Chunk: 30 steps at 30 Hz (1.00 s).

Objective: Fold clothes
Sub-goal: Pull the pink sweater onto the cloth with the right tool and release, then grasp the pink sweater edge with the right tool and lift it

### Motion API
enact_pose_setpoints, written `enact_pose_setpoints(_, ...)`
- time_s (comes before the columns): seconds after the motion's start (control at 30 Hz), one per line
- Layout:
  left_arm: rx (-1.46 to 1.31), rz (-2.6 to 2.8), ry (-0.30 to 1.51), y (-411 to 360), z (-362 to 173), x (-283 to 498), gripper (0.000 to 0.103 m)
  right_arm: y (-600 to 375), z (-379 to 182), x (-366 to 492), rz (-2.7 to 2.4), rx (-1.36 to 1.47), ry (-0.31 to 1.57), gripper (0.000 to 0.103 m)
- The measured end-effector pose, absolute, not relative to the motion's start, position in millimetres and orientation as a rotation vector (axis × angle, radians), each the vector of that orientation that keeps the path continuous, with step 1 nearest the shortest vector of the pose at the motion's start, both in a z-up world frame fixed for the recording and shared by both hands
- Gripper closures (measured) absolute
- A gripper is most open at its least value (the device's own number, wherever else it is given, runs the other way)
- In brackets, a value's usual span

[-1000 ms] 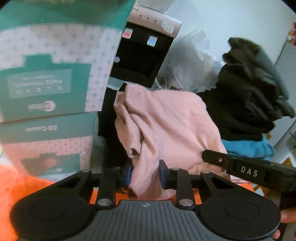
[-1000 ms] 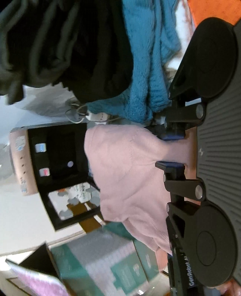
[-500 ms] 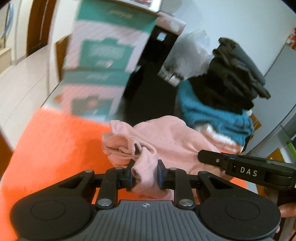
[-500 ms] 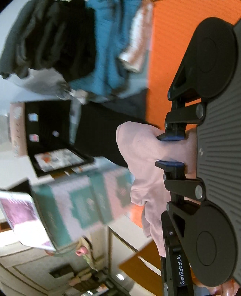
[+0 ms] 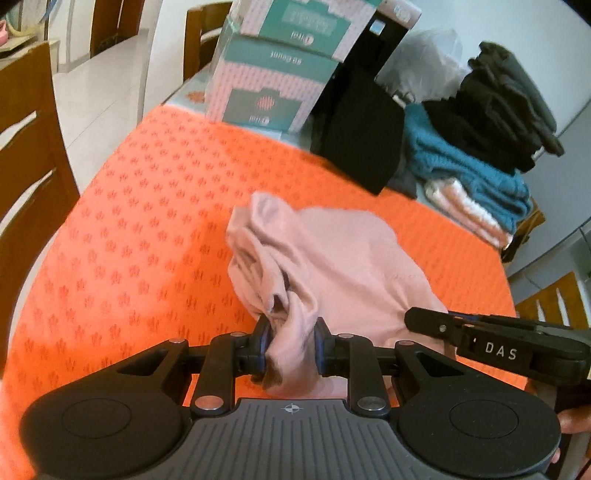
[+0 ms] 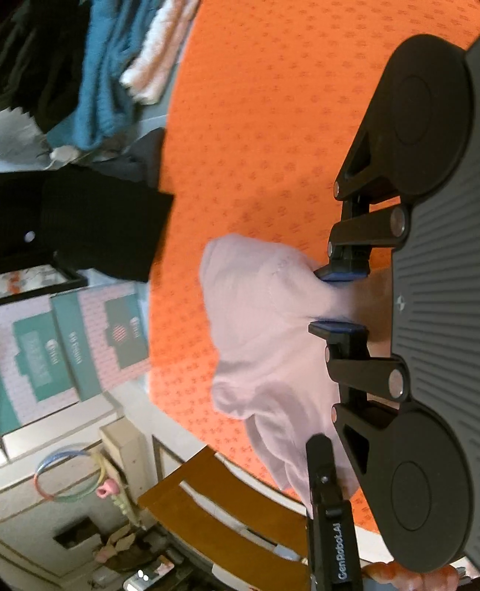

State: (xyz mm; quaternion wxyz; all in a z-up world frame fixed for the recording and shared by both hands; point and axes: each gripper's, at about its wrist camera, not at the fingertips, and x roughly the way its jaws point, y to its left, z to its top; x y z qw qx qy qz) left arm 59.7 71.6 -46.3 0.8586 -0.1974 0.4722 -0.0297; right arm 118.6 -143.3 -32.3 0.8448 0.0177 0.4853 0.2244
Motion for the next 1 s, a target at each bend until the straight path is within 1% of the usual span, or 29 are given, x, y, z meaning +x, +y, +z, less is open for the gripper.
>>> enact_pose_setpoints(0.07, -0.388, -0.052, 1.005, 67, -50, 54, 0.075, -147, -35, 112, 0.443, 0.039, 1.032, 0.073)
enact_pose_setpoints(0.13, -0.362, -0.041, 1.015, 62, -53, 48, 0.074, -150, -36, 102, 0.428, 0.036, 1.026, 0.070)
enact_pose_setpoints(0.2, -0.355, -0.037, 1.021, 59, -54, 40, 0.070, -152, -36, 91, 0.429, 0.033, 1.017, 0.065)
enact_pose_setpoints(0.27, -0.356, -0.031, 1.026, 59, -55, 33, 0.062, -152, -36, 80, 0.439, 0.025, 1.008, 0.060)
enact_pose_setpoints(0.3, -0.355, -0.028, 1.028, 58, -55, 30, 0.061, -151, -36, 74, 0.446, 0.018, 1.005, 0.057)
enact_pose_setpoints(0.33, -0.354, -0.023, 1.028, 58, -54, 27, 0.055, -150, -36, 70, 0.456, 0.011, 1.003, 0.056)
enact_pose_setpoints(0.37, -0.352, -0.016, 1.026, 58, -53, 25, 0.048, -150, -35, 67, 0.464, 0.005, 1.000, 0.056)
enact_pose_setpoints(0.4, -0.350, -0.012, 1.022, 58, -51, 22, 0.044, -149, -34, 63, 0.473, -0.001, 0.997, 0.055)
enact_pose_setpoints(0.43, -0.347, -0.007, 1.022, 58, -49, 19, 0.038, -149, -33, 61, 0.478, -0.006, 0.992, 0.053)
enact_pose_setpoints(0.47, -0.338, 0.000, 1.024, 57, -48, 16, 0.031, -148, -32, 60, 0.481, -0.008, 0.985, 0.051)
enact_pose_setpoints(0.5, -0.329, 0.008, 1.025, 56, -46, 13, 0.026, -148, -31, 58, 0.483, -0.011, 0.979, 0.047)
enact_pose_setpoints(0.53, -0.322, 0.015, 1.025, 55, -44, 10, 0.015, -148, -29, 57, 0.486, -0.014, 0.972, 0.045)
enact_pose_setpoints(0.57, -0.323, 0.021, 1.015, 54, -42, 6, 0.007, -148, -28, 56, 0.486, -0.016, 0.965, 0.039)
enact_pose_setpoints(0.6, -0.321, 0.025, 1.003, 54, -39, 2, 0.004, -148, -27, 54, 0.482, -0.017, 0.959, 0.032)
enact_pose_setpoints(0.63, -0.315, 0.031, 0.991, 53, -37, 0, 0.002, -148, -26, 52, 0.479, -0.018, 0.953, 0.028)
enact_pose_setpoints(0.7, -0.296, 0.049, 0.973, 53, -32, -4, 0.000, -151, -23, 46, 0.464, -0.014, 0.929, 0.013)
enact_pose_setpoints(0.77, -0.280, 0.072, 0.958, 52, -27, -7, 0.000, -156, -18, 40, 0.450, -0.005, 0.902, 0.007)
enact_pose_setpoints(0.8, -0.273, 0.083, 0.953, 52, -25, -8, 0.000, -159, -17, 38, 0.446, 0.002, 0.888, 0.001)
enact_pose_setpoints(1.0, -0.196, 0.110, 0.959, 45, -15, -12, 0.000, -166, -9, 24, 0.438, -0.017, 0.854, 0.000)
